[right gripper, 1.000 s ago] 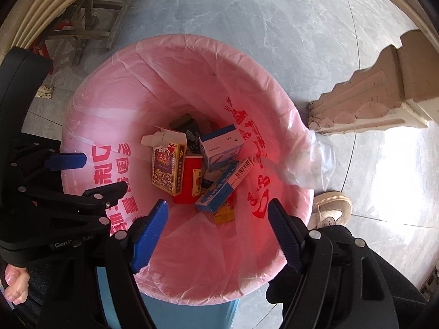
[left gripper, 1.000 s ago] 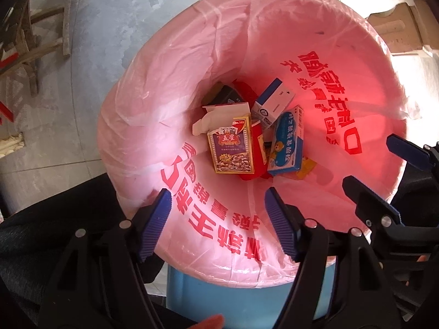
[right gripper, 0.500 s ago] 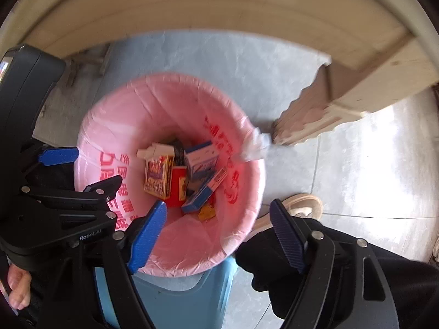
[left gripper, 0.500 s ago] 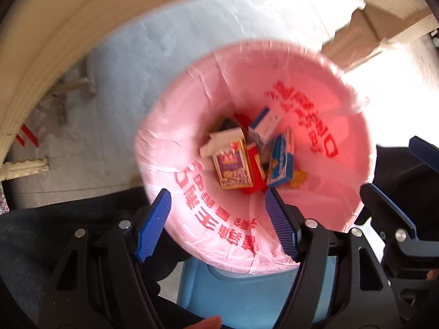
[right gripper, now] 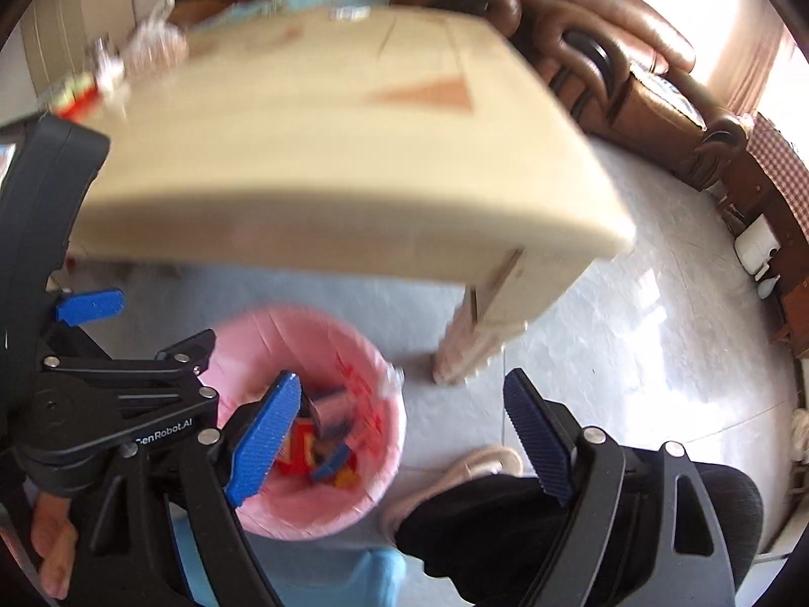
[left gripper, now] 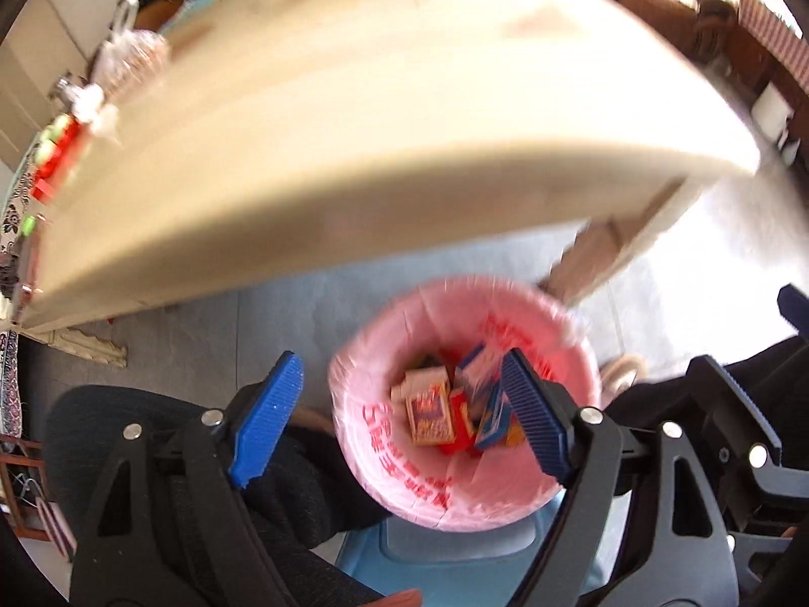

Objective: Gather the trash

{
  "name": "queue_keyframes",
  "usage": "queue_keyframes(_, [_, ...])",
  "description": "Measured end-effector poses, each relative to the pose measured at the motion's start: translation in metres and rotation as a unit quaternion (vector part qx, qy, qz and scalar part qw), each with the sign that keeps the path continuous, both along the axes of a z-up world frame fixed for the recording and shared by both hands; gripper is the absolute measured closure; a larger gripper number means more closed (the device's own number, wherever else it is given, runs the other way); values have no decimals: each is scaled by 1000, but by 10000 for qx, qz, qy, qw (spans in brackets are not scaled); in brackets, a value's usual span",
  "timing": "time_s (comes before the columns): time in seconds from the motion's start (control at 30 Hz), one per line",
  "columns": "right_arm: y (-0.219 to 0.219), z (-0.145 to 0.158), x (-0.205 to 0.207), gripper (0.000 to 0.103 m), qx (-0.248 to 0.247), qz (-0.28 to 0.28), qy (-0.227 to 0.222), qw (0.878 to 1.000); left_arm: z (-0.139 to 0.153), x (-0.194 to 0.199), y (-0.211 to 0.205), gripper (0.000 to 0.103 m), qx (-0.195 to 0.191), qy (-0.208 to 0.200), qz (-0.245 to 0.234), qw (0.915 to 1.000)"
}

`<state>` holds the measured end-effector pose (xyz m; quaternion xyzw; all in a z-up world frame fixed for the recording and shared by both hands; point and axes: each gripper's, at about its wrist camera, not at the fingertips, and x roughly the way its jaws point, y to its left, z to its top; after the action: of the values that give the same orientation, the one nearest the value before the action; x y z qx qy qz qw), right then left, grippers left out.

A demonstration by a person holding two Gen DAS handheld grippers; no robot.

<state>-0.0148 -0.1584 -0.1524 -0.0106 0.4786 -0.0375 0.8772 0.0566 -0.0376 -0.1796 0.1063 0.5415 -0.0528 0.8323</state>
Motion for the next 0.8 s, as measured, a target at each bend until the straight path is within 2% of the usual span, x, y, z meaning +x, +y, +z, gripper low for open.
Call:
queue_keyframes(0.2, [-1,66,-18,11,-104,-121,-904,9958,73,-14,7,20,-376,-786,145,9961])
queue_keyframes(0.37, [10,129,-42,10,-563,-207,-1690,9838,129,-30,13,18,-674,-1368,298,9878])
queue_keyframes(0.47, [16,159,-58,7,-775,-237,-2095,9744,157,-43,16,15,-691,-1784,381,9808])
queue_keyframes(0.7, [18,198,-90,7,-603,-235,-2506,9659,201,-77,19,13,-751,-2443,528,9654])
queue_keyframes(0.8, [20,209,-103,7,-591,-266,-2634,9625,214,-90,20,11,-649,-2723,660,9578])
